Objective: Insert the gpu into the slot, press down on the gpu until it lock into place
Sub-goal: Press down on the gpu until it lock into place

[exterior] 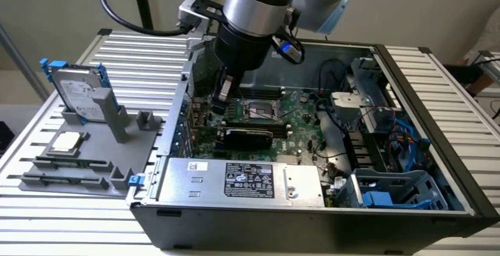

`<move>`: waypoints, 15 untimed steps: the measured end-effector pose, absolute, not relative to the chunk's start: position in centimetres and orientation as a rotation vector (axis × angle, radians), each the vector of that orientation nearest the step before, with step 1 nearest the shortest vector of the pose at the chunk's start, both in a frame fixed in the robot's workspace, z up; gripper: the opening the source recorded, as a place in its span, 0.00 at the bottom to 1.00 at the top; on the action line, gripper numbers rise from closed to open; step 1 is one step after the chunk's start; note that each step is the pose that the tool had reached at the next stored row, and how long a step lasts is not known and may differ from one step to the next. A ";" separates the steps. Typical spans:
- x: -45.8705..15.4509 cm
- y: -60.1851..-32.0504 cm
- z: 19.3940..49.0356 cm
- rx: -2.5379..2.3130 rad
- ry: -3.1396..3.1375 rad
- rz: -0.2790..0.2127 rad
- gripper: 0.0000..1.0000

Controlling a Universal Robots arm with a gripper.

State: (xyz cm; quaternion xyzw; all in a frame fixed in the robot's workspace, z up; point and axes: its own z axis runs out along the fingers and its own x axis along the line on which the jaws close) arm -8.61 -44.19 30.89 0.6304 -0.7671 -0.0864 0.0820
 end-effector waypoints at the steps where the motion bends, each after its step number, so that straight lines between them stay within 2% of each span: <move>1: -8.4 -44.2 30.9 1.888 -2.297 -0.252 0.11; 11: -7.5 -44.2 30.9 1.939 -2.352 -0.181 0.11; 15: -7.5 -44.2 31.0 1.942 -2.354 -0.180 0.11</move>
